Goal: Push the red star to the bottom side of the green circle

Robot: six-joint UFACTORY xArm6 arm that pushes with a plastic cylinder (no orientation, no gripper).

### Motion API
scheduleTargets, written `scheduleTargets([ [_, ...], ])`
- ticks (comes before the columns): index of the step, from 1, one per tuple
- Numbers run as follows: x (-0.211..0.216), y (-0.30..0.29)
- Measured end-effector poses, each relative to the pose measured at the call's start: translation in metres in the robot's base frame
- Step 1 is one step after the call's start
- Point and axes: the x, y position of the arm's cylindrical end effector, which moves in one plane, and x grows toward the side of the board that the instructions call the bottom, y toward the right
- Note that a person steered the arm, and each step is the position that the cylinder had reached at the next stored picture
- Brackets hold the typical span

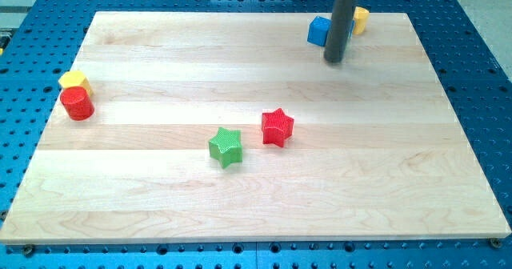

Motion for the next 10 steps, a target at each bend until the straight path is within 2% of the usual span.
scheduleTargets([
  [1, 0.131, 0.0],
  [2, 0.195, -0.076],
  [3, 0.167, -0.122],
  [4, 0.109, -0.122],
  [5, 0.139, -0.137],
  [6, 0.109, -0.182],
  [7, 0.038, -0.137],
  [8, 0.013, -0.115],
  [9, 0.019, -0.177],
  [10, 0.027, -0.177],
])
